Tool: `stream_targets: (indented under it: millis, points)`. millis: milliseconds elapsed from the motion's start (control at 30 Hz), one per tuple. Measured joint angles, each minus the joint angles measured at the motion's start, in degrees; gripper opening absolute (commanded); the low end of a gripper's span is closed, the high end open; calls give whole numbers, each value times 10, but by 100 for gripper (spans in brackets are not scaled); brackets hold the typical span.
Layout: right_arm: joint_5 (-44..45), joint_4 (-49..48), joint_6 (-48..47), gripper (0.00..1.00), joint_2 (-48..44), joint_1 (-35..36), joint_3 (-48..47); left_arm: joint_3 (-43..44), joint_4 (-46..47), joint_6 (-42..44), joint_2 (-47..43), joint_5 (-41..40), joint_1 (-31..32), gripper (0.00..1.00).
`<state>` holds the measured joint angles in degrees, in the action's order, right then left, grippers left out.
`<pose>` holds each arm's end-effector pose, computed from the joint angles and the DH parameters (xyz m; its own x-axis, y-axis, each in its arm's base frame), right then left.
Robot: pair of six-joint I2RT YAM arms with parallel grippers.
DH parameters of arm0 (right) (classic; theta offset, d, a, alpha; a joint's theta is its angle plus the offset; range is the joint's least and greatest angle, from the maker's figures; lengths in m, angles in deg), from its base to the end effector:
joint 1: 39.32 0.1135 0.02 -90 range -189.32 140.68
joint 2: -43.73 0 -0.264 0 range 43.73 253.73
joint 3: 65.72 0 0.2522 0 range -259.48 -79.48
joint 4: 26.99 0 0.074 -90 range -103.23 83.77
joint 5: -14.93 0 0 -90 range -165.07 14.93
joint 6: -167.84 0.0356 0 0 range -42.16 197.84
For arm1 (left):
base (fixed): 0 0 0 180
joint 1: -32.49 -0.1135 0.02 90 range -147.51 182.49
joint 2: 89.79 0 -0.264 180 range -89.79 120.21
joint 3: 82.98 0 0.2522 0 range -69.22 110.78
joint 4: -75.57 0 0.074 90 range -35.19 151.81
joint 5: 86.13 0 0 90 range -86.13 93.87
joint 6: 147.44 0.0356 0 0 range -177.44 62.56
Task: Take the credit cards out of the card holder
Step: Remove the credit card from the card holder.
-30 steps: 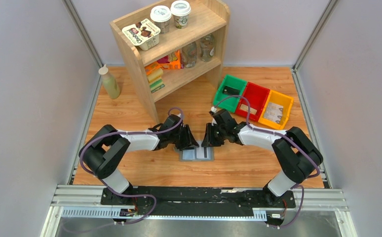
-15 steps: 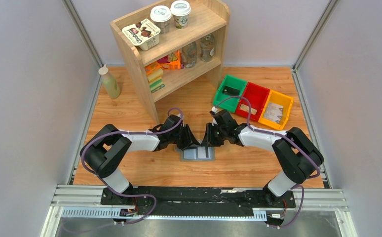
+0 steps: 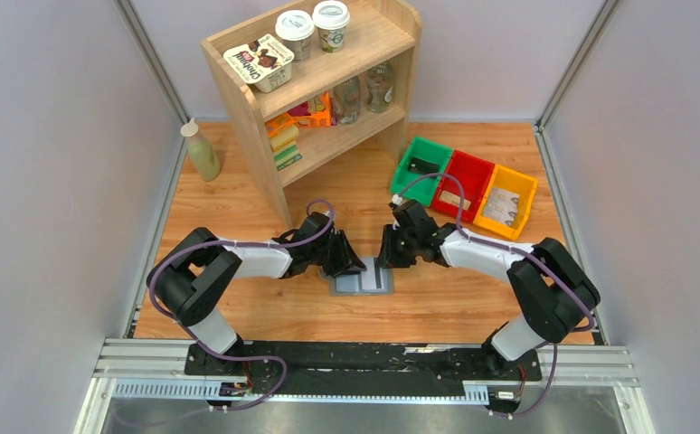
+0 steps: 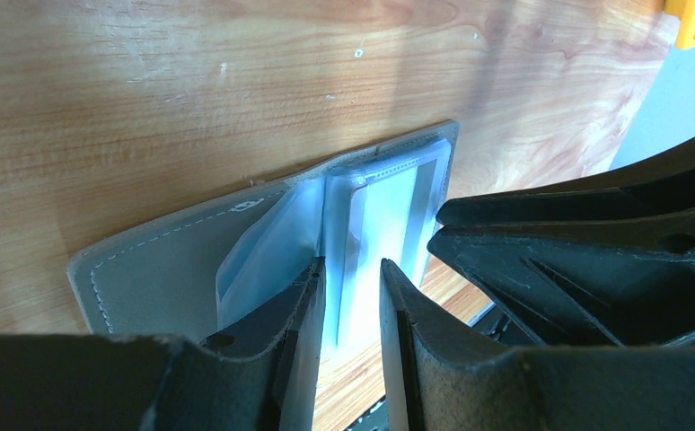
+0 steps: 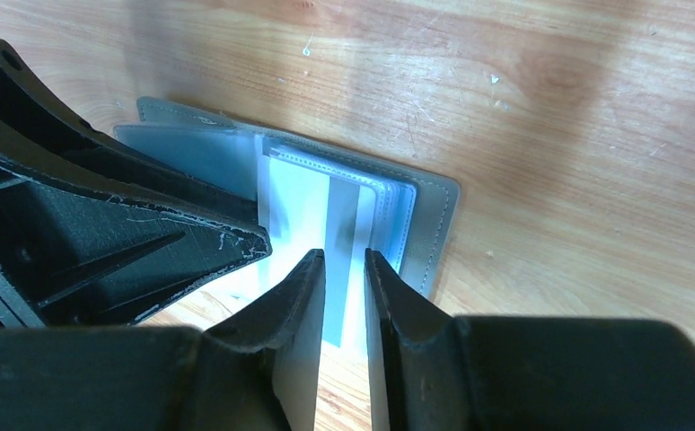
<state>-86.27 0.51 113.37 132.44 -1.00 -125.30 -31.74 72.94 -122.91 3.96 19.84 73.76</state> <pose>0.2266 0.1879 0.1637 -0.9354 -0.0127 -0.3534 -0.1824 0.8733 0.4517 0.2187 -0.2049 0.1298 -0.9308 -0.3468 -0.1154 -0.1608 0.6722 -0.7227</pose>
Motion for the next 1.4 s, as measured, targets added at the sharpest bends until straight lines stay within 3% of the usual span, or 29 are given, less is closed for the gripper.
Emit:
stream_targets:
  millis: [300, 967, 1400]
  points:
    - [-8, -7, 0, 15, 15, 0, 0, 0, 0, 0, 0, 2, 0, 35]
    - [-23, -44, 0, 14, 36, -2, 0, -25, 11, -30, -42, -1, 0, 24]
    - [-29, -55, 2, 13, 42, -3, 0, -46, 25, -39, -59, -3, 0, 6]
